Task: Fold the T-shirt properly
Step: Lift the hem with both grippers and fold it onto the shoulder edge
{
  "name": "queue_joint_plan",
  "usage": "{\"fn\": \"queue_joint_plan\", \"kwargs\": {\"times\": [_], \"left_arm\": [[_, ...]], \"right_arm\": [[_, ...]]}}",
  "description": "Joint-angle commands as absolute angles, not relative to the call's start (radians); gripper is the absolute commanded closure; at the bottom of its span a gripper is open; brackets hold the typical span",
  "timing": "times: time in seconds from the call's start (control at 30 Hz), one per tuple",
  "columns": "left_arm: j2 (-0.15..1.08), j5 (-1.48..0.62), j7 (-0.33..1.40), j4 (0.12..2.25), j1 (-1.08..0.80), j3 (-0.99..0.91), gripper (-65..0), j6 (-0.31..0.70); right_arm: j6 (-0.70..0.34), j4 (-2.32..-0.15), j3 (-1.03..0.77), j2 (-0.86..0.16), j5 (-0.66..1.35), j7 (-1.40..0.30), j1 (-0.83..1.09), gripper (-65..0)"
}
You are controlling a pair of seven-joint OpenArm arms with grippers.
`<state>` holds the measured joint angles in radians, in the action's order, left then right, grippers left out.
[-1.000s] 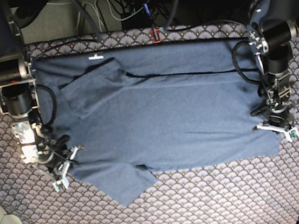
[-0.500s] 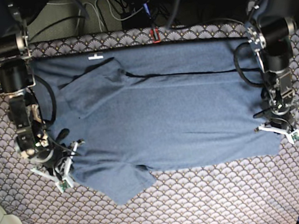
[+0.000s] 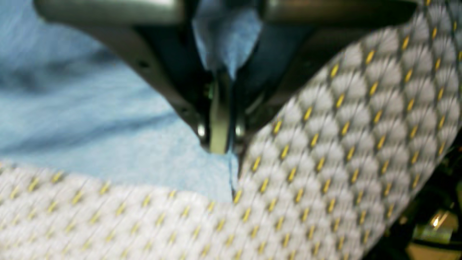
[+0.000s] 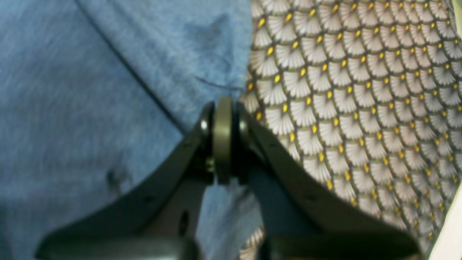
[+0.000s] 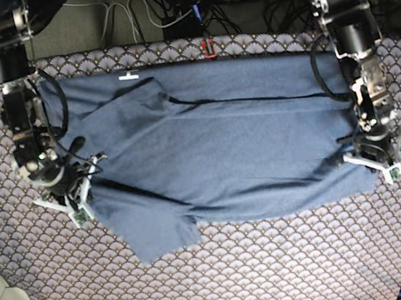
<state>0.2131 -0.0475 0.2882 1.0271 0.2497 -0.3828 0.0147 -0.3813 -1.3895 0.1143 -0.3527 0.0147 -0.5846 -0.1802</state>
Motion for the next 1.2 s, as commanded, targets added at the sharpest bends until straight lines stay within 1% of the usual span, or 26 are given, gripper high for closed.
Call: {"fn": "queue_joint_plan", "kwargs": {"times": [0.0, 0.1, 0.2, 0.3, 0.37, 0.6, 0.73, 0.9, 1.17], "left_arm": [[0.226, -0.045, 0.251, 1.066, 0.277, -0.384, -0.5, 0.012], [0.223, -0.051, 0.252, 1.115, 0.237, -0.406, -0.5, 0.012], [0.223, -0.107, 0.255, 1.168, 0.197, -0.452, -0.5, 0.012], [0.229, -0.174, 0.326, 1.194, 0.168, -0.469, -0.5, 0.012], [0.231, -0.202, 0.34, 1.216, 0.147, -0.469, -0.5, 0.012], [0.228, -0.214, 0.344, 1.319, 0.053, -0.47, -0.5, 0.012], [0.225, -0.214, 0.344, 1.36, 0.004, -0.47, -0.5, 0.012], [0.222, -0.214, 0.346, 1.402, -0.056, -0.519, -0.5, 0.012], [0.222, -0.216, 0.341, 1.481, -0.168, -0.526, -0.5, 0.013]], "right_arm": [[-0.377, -1.432, 0.093, -0.371, 0.015, -0.567, -0.191, 0.0], [-0.377, -1.489, 0.07, -0.374, 0.015, -0.567, -0.137, 0.0], [-0.377, -1.541, 0.045, -0.381, 0.015, -0.581, -0.082, 0.0], [-0.378, -1.596, 0.028, -0.389, 0.015, -0.581, -0.022, 0.0], [-0.378, -1.638, 0.008, -0.389, 0.015, -0.581, 0.019, 0.0], [-0.378, -1.768, -0.045, -0.389, 0.015, -0.581, 0.148, 0.0], [-0.378, -1.802, -0.076, -0.386, 0.015, -0.579, 0.194, 0.0], [-0.378, -1.814, -0.087, -0.387, 0.015, -0.579, 0.242, 0.0], [-0.378, -1.813, -0.087, -0.386, 0.015, -0.573, 0.274, 0.0]]}}
